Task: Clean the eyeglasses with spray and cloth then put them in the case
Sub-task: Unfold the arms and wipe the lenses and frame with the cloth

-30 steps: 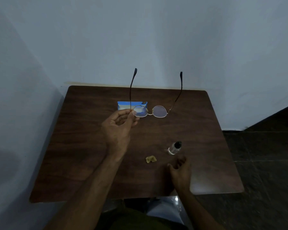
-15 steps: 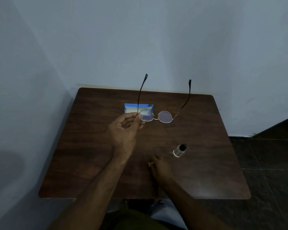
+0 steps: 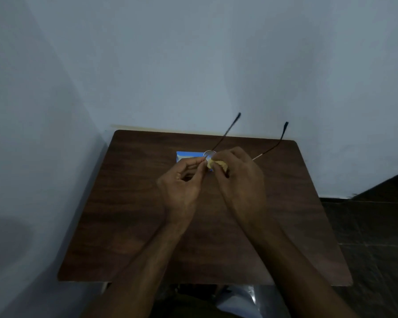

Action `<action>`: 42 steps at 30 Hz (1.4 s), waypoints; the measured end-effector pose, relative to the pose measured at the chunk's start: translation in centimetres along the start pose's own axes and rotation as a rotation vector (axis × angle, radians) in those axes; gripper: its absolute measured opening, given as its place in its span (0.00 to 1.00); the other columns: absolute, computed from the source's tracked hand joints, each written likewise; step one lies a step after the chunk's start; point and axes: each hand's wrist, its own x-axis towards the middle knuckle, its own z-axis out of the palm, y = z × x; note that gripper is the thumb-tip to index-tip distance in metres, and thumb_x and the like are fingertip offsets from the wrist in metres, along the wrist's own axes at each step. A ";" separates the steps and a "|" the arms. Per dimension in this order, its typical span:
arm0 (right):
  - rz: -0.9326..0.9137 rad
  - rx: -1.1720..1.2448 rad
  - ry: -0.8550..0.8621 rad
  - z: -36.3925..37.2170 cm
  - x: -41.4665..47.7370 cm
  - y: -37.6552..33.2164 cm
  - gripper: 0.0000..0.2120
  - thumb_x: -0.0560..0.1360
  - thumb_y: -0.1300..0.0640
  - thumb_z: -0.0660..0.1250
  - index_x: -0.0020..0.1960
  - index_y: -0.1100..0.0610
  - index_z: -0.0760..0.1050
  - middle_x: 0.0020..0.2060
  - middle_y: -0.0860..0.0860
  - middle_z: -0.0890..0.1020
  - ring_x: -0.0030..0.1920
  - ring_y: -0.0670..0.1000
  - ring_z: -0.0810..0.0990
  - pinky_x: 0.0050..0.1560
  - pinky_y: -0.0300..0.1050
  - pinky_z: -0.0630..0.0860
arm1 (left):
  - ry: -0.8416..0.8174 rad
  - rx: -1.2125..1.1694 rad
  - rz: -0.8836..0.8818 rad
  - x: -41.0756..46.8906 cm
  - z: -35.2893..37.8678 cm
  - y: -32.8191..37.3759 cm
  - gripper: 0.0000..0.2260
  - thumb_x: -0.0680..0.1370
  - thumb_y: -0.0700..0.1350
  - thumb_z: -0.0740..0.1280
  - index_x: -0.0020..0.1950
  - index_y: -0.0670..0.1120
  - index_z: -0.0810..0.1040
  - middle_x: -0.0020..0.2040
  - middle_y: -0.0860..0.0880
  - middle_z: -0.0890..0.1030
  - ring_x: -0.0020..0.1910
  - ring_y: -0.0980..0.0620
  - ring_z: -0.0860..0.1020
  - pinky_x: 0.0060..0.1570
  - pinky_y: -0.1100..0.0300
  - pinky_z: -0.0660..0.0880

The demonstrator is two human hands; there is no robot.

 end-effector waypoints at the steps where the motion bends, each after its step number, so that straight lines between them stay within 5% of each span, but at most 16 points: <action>1: -0.004 -0.042 -0.001 0.1 0.5 0.2 0.01 0.77 0.58 0.74 0.49 0.54 0.82 0.49 0.49 0.81 0.45 0.50 0.80 0.39 0.43 0.73 | 0.001 0.014 0.041 0.0 0.0 0.1 0.09 0.76 0.35 0.78 0.55 0.41 0.88 0.47 0.57 0.87 0.47 0.65 0.86 0.50 0.71 0.80; 5: 0.009 -0.076 0.052 0.4 2.1 0.0 0.04 0.75 0.61 0.75 0.44 0.57 0.80 0.45 0.51 0.80 0.40 0.51 0.79 0.38 0.45 0.75 | 0.009 0.059 0.158 -0.1 0.0 -0.2 0.09 0.77 0.36 0.78 0.56 0.42 0.88 0.50 0.53 0.88 0.48 0.60 0.87 0.53 0.62 0.84; 10: 0.086 0.210 -0.074 0.3 2.1 -0.8 0.06 0.75 0.59 0.74 0.51 0.52 0.86 0.48 0.45 0.84 0.48 0.44 0.82 0.49 0.46 0.81 | 0.011 0.102 0.240 0.5 -0.8 -1.4 0.09 0.77 0.37 0.78 0.57 0.40 0.88 0.51 0.48 0.89 0.49 0.54 0.88 0.52 0.55 0.85; 16: 0.113 0.197 0.012 0.5 3.5 -0.9 0.05 0.76 0.61 0.75 0.49 0.53 0.85 0.48 0.46 0.84 0.48 0.46 0.83 0.49 0.53 0.82 | -0.019 0.229 0.362 0.5 -0.9 -2.3 0.09 0.77 0.38 0.77 0.56 0.38 0.88 0.51 0.44 0.89 0.48 0.50 0.88 0.51 0.53 0.85; 19: 0.143 0.323 -0.074 0.4 2.7 -1.1 0.06 0.77 0.60 0.74 0.51 0.51 0.86 0.47 0.44 0.85 0.50 0.44 0.83 0.52 0.45 0.82 | -0.003 0.181 0.329 0.8 -1.0 -2.6 0.09 0.76 0.36 0.79 0.56 0.38 0.87 0.50 0.45 0.89 0.48 0.51 0.88 0.50 0.53 0.85; 22: 0.066 0.172 -0.097 0.1 1.9 -0.6 0.05 0.75 0.59 0.75 0.49 0.50 0.85 0.43 0.45 0.81 0.43 0.43 0.78 0.42 0.32 0.73 | -0.005 0.144 0.320 0.9 -1.2 -2.5 0.10 0.76 0.36 0.79 0.56 0.38 0.88 0.51 0.46 0.89 0.49 0.54 0.88 0.51 0.55 0.85; 26: 0.048 -0.039 -0.017 0.3 2.6 -0.7 0.03 0.75 0.59 0.75 0.45 0.52 0.82 0.42 0.46 0.77 0.39 0.43 0.71 0.36 0.36 0.68 | 0.002 0.152 0.303 1.0 -1.0 -2.3 0.09 0.76 0.37 0.79 0.56 0.38 0.88 0.51 0.46 0.89 0.49 0.53 0.88 0.51 0.54 0.85; 30: 0.032 0.196 -0.052 0.0 2.0 -1.4 0.06 0.77 0.59 0.74 0.52 0.50 0.86 0.41 0.44 0.78 0.40 0.45 0.77 0.39 0.34 0.72 | 0.026 0.093 0.257 1.6 -1.0 -1.6 0.08 0.77 0.36 0.78 0.56 0.39 0.87 0.50 0.47 0.89 0.48 0.52 0.88 0.49 0.51 0.86; 36: -0.034 -0.094 0.013 -0.4 2.5 -1.1 0.04 0.75 0.62 0.75 0.45 0.56 0.82 0.42 0.48 0.77 0.39 0.44 0.73 0.34 0.42 0.73 | 0.048 0.076 0.225 1.9 -0.9 -0.7 0.10 0.77 0.38 0.78 0.57 0.40 0.87 0.52 0.48 0.88 0.51 0.56 0.87 0.52 0.61 0.85; 42: -0.043 -0.041 -0.031 -1.1 2.3 -1.5 0.03 0.76 0.61 0.75 0.49 0.55 0.84 0.43 0.49 0.78 0.40 0.44 0.73 0.34 0.32 0.67 | 0.071 0.024 0.175 2.4 -0.8 -0.1 0.10 0.77 0.37 0.78 0.57 0.40 0.87 0.51 0.52 0.87 0.51 0.61 0.87 0.51 0.68 0.82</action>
